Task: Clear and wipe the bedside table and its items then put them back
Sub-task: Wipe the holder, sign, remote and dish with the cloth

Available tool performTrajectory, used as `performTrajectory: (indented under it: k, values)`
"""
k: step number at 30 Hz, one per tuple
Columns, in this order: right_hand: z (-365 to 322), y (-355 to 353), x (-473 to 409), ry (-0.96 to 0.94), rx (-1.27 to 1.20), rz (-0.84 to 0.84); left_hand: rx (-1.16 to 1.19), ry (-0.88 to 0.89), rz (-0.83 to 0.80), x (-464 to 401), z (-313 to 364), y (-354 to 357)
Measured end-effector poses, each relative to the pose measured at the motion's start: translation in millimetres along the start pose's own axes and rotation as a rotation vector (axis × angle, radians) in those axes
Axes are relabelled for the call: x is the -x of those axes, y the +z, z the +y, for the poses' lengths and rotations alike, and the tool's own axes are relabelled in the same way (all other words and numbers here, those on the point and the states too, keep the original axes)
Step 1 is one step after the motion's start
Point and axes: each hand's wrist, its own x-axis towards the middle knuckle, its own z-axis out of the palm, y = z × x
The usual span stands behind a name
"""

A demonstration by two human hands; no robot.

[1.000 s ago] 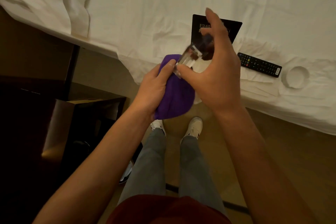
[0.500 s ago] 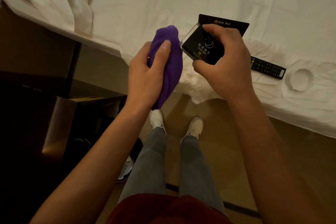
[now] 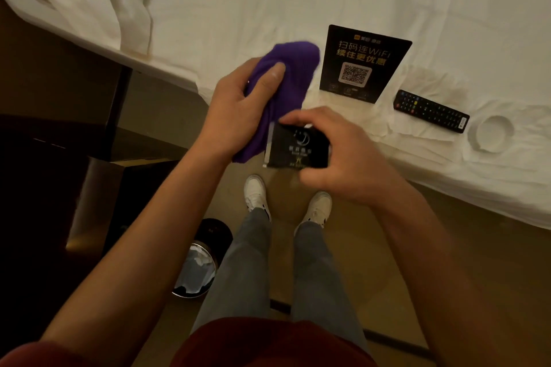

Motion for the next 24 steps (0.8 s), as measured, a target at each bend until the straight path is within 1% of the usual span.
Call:
performTrajectory:
  k: [2,4,7,10,12,14,17,20,24]
  values:
    - [5,14,0,0.05,-0.036,-0.052,0.031,-0.016,0.08,-9,3,-8]
    - [14,22,-3,0.12,-0.068,-0.049,0.056,-0.035,0.158,-17,5,-19]
    - [28,24,-19,0.223,-0.158,0.083,0.105,-0.073,0.228,-19,-1,-38]
    - [35,19,-52,0.289,-0.289,0.224,0.14,-0.147,0.233,-13,-16,-44]
    - [40,18,-80,0.302,-0.307,0.282,0.158,-0.194,0.226,-6,-27,-46]
    - [46,17,-108,0.31,-0.201,0.299,0.165,-0.221,0.222,-2,-36,-48]
    - [53,17,-146,0.305,0.103,0.298,0.171,-0.238,0.224,0,-46,-56]
    - [58,20,-173,0.248,0.4,0.258,0.206,-0.246,0.244,-2,-53,-65]
    - [61,23,-198,0.169,0.678,0.191,0.266,-0.255,0.259,-5,-57,-77]
